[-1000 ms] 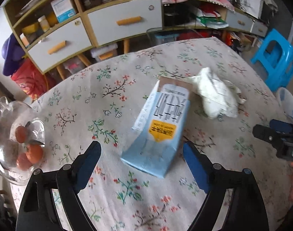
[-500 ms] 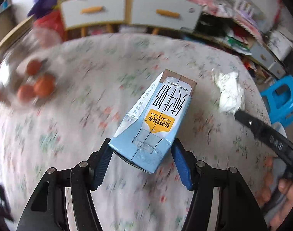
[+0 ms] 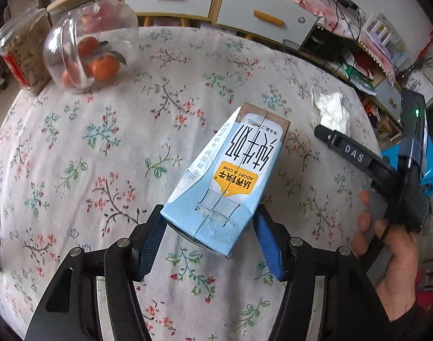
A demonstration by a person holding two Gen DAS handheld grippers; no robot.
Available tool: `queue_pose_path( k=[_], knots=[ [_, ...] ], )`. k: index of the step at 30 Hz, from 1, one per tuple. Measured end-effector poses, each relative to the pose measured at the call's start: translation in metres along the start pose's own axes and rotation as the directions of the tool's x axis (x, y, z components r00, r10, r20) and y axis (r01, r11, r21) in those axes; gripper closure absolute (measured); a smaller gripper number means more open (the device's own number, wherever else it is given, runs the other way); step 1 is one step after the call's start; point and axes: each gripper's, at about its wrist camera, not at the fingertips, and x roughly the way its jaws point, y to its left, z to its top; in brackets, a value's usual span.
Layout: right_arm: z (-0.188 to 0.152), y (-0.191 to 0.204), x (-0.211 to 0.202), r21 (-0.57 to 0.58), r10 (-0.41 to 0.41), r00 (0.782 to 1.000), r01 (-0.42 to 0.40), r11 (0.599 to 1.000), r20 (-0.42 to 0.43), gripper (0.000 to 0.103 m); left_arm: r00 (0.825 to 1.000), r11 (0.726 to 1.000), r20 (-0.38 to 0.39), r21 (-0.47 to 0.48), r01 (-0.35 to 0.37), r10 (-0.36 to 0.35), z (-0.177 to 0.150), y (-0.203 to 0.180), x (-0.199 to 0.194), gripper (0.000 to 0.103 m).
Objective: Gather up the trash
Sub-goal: 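Grasp the crumpled white paper with the right tool while the left tool holds the carton, then carry the crumpled paper over the bin and release it with the right tool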
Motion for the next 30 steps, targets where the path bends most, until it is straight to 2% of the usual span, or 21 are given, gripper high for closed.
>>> queue_pose_path(
  k=[1,2,4,6,12,21,30],
  knots=[
    [-0.001,-0.001,0.000,-0.008,0.007,1.000,-0.007,1.000,0.008,0.047,1.000,1.000,-0.002,-0.001,0.001,-0.001,-0.002,0.001,0.000,0.038],
    [-0.001,-0.003,-0.001,-0.003,0.031,0.999,-0.031,1.000,0.021,0.062,1.000,1.000,-0.002,0.008,-0.004,0.004,-0.005,0.001,0.000,0.038],
    [-0.001,-0.014,-0.002,0.056,0.120,0.993,-0.121,0.991,0.015,0.067,1.000,0.999,0.000,0.028,-0.017,0.017,-0.009,-0.001,-0.002,0.038],
    [-0.004,-0.019,-0.006,0.076,0.148,0.989,-0.148,0.986,0.005,0.075,1.000,0.999,0.001,0.037,-0.016,0.016,-0.014,-0.001,-0.005,0.038],
    [-0.017,-0.018,-0.033,-0.002,0.100,0.995,-0.100,0.995,-0.022,0.075,1.000,0.999,0.014,0.051,-0.001,0.001,-0.023,-0.001,-0.018,0.038],
    [-0.043,-0.040,-0.087,0.023,0.107,0.990,-0.105,0.994,-0.097,0.075,0.997,0.996,0.065,0.084,0.041,-0.047,-0.037,-0.013,-0.050,0.038],
    [-0.056,-0.086,-0.155,0.076,0.100,0.994,-0.095,0.992,-0.052,0.075,0.989,0.989,0.106,0.113,0.095,-0.107,-0.053,-0.033,-0.079,0.038]
  ],
)
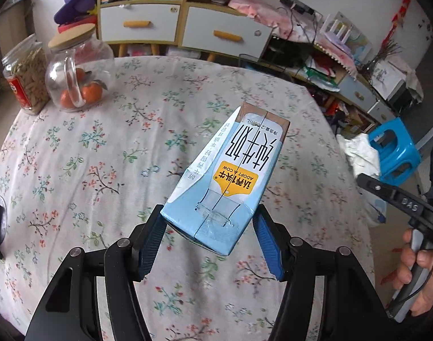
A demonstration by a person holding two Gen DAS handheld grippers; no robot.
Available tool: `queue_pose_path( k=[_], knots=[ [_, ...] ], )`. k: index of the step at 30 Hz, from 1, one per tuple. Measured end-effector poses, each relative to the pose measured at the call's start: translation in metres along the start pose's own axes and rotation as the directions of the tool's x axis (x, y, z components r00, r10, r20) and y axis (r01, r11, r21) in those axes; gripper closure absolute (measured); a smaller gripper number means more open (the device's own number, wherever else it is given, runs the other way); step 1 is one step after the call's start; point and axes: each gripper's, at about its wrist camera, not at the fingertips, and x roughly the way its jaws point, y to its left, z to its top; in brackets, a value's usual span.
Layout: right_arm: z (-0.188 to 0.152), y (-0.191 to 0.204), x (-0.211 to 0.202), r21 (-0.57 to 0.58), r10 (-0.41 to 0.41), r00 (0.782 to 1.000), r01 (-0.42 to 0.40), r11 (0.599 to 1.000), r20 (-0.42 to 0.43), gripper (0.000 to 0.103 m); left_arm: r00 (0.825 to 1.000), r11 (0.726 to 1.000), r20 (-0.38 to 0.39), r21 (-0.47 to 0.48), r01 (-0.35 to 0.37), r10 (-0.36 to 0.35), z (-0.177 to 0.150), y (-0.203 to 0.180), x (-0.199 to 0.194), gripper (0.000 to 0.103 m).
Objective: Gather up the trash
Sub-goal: 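Carry the crumpled paper over the bin and release it with the right tool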
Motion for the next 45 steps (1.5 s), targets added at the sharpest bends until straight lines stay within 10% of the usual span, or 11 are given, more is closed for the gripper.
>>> queue_pose_path(
  k=[30,35,45],
  knots=[
    [-0.029,-0.219,-0.117,0.337,-0.182,0.980,0.145,0.930,0.080,0.075,0.994,0.955,0.019,0.280,0.102,-0.112,-0.018,-0.163,0.028,0.038],
    [-0.033,-0.247,-0.112,0.406,-0.159,0.986,0.123,0.905,0.055,0.052,0.993,0.940,-0.005,0.319,0.117,-0.122,-0.017,-0.195,0.046,0.038],
    [-0.050,-0.281,-0.136,0.507,-0.147,0.988,0.101,0.856,0.052,0.047,0.987,0.918,-0.094,0.365,0.156,-0.130,-0.016,-0.263,0.084,0.038]
  ],
)
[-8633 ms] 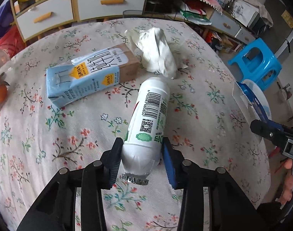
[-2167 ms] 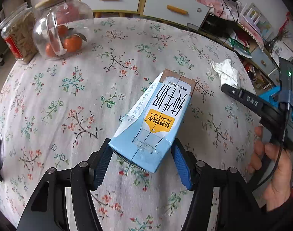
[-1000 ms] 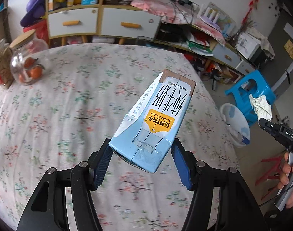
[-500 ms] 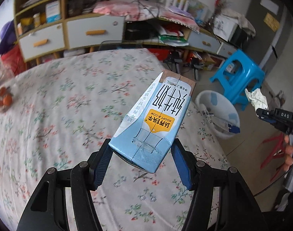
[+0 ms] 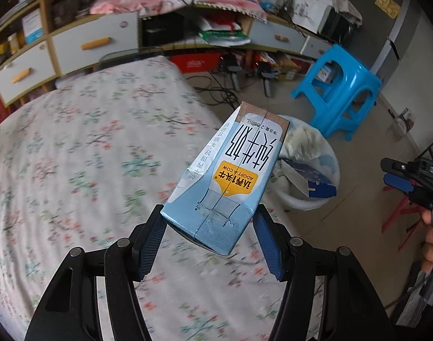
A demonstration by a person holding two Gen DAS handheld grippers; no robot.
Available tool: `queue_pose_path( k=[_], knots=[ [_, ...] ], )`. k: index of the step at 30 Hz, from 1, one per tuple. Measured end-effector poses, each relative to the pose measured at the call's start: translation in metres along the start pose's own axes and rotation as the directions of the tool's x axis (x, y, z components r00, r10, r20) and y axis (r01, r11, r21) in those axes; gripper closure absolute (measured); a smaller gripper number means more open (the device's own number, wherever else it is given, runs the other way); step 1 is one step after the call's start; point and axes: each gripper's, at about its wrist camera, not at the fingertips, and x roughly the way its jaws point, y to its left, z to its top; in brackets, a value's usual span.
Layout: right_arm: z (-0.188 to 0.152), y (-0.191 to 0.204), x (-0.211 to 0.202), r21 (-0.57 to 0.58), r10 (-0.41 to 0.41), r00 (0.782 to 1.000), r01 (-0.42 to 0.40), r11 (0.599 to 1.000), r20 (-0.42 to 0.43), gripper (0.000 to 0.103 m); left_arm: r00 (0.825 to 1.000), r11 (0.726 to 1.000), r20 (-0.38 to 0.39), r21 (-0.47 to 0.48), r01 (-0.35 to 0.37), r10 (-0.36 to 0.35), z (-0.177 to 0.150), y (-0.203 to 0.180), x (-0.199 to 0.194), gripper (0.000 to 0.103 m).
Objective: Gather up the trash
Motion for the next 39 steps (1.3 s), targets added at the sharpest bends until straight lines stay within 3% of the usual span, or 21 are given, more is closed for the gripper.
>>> queue_pose_path(
  k=[14,17,19,21,23,30,36,39],
  knots=[
    [0.000,-0.028,-0.018,0.038,-0.016,1.000,0.015,0.999,0.012,0.045,0.998,0.992,-0.059,0.123,-0.006,0.013,0.026,-0.067,0.051,0.038],
    [0.000,-0.026,-0.020,0.029,-0.020,1.000,0.019,0.999,0.021,0.045,0.997,0.991,-0.073,0.133,0.026,-0.017,0.030,-0.075,0.059,0.037],
    [-0.001,-0.024,-0.021,0.020,-0.036,0.999,0.035,0.999,0.028,0.042,0.994,0.988,-0.111,0.151,0.003,0.014,0.030,-0.080,0.067,0.031],
    [-0.001,-0.023,-0.022,0.015,-0.044,0.998,0.044,0.999,0.036,0.035,0.994,0.983,-0.081,0.174,-0.055,0.070,0.028,-0.082,0.065,0.021],
    [-0.002,-0.021,-0.022,0.009,-0.040,0.999,0.040,0.999,0.034,0.035,0.995,0.982,-0.060,0.176,-0.073,0.084,0.024,-0.080,0.058,0.016],
    [-0.009,-0.002,-0.019,-0.046,-0.051,0.998,0.052,0.998,0.021,0.034,0.992,0.987,-0.074,0.133,-0.091,0.101,0.002,-0.052,0.032,0.014],
    [-0.023,0.029,-0.021,-0.114,-0.061,0.998,0.065,0.991,0.034,0.030,0.994,0.994,-0.054,0.067,-0.086,0.090,-0.021,-0.018,-0.005,0.004],
    [-0.034,0.048,-0.022,-0.144,-0.063,0.998,0.067,0.987,0.028,0.028,0.991,0.992,-0.041,0.030,-0.123,0.124,-0.036,0.003,-0.028,0.001]
  ],
)
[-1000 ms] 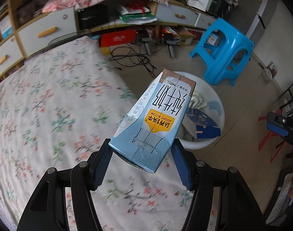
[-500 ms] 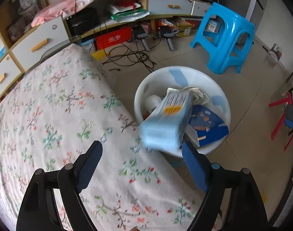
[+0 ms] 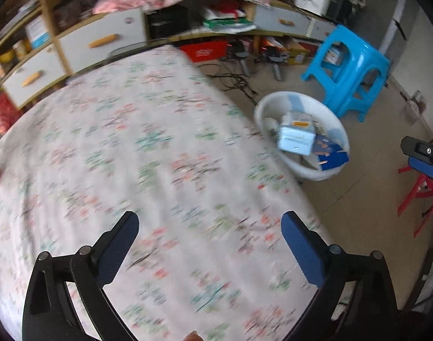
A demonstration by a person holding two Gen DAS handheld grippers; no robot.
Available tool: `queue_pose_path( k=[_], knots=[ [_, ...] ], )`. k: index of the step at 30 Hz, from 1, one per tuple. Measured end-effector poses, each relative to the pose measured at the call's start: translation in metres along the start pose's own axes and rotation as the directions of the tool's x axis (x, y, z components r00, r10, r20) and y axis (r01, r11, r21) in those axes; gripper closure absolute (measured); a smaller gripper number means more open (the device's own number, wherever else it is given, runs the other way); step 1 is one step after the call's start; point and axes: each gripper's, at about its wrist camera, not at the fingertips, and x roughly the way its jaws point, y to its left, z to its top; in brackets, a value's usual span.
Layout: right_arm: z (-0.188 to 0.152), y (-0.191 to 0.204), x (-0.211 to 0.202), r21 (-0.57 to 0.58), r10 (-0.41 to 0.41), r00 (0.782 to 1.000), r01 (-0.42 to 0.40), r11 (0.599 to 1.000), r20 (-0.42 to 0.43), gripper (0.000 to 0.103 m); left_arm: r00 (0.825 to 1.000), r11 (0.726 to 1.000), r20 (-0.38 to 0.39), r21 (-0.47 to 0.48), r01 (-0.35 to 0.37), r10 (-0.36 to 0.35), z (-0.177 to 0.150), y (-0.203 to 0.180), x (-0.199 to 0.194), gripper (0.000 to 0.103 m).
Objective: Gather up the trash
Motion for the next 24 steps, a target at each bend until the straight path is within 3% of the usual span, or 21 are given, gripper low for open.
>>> queue_pose_path(
  k=[3,10,18,24],
  knots=[
    [-0.008,0.024,-0.004,-0.054,-0.021,1.000,0.021,0.998,0.001,0.021,1.000,0.999,0.007,-0.042,-0.019,0.020,-0.014,0.019,-0.017,0.001],
    [-0.032,0.070,-0.024,-0.160,-0.071,0.997,0.075,0.984,0.030,0.018,0.999,0.995,0.047,-0.095,-0.012,0.016,-0.039,0.045,-0.054,0.001],
    [-0.082,0.111,-0.046,-0.240,-0.074,0.993,0.094,0.966,0.090,0.014,0.994,0.989,0.103,-0.146,0.038,-0.023,-0.071,0.057,-0.087,0.001],
    [-0.115,0.136,-0.046,-0.292,-0.067,0.983,0.115,0.950,0.170,0.013,0.986,0.986,0.162,-0.167,-0.015,0.043,-0.084,0.062,-0.096,0.001]
  ],
)
